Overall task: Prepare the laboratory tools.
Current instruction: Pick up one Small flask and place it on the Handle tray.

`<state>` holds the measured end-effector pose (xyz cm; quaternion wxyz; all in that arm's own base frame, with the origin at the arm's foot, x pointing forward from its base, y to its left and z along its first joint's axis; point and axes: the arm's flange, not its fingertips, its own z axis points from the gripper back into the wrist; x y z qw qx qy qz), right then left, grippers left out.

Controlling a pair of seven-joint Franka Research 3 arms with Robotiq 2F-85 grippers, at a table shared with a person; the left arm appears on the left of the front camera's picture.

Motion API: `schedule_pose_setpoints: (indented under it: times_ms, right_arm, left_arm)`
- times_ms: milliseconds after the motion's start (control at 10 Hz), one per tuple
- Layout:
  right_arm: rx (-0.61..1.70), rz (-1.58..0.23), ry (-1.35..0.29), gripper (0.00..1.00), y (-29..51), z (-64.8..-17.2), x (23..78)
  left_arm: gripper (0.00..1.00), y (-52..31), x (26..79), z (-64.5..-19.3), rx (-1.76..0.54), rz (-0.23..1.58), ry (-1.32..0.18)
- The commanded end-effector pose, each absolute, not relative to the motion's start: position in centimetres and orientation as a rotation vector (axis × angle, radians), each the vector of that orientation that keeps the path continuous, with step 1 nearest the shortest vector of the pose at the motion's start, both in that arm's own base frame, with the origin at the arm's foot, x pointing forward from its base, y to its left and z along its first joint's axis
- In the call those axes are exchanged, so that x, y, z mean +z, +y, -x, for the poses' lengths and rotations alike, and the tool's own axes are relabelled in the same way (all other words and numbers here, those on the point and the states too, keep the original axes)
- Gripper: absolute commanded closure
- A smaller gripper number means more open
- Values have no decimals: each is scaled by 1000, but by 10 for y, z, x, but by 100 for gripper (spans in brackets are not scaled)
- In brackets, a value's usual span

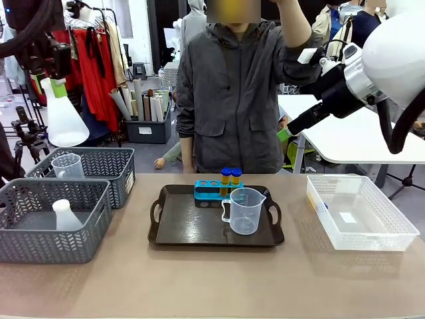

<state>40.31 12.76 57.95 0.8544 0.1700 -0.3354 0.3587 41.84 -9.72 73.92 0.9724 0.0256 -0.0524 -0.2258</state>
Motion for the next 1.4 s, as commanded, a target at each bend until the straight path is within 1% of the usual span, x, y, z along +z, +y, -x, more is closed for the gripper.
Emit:
schedule_pose_setpoints:
  times_ms: [0,300,400,800,1300]
  right_arm:
    - [750,-370,-708,0,128,-403,581]
    - [750,-370,-708,0,128,-403,581]
    - [750,-370,-708,0,128,-403,581]
    - [750,-370,-708,0,128,-403,581]
    - [750,-370,-708,0,128,-403,581]
  left_arm:
    - [100,-95,739,-414,-432,-52,-106]
    - [100,-97,739,-418,-448,-51,-104]
    - [100,-112,734,-421,-482,-62,-118]
    - [100,-181,753,-430,-662,-143,-128]
    - [100,-270,720,-459,-849,-107,-99]
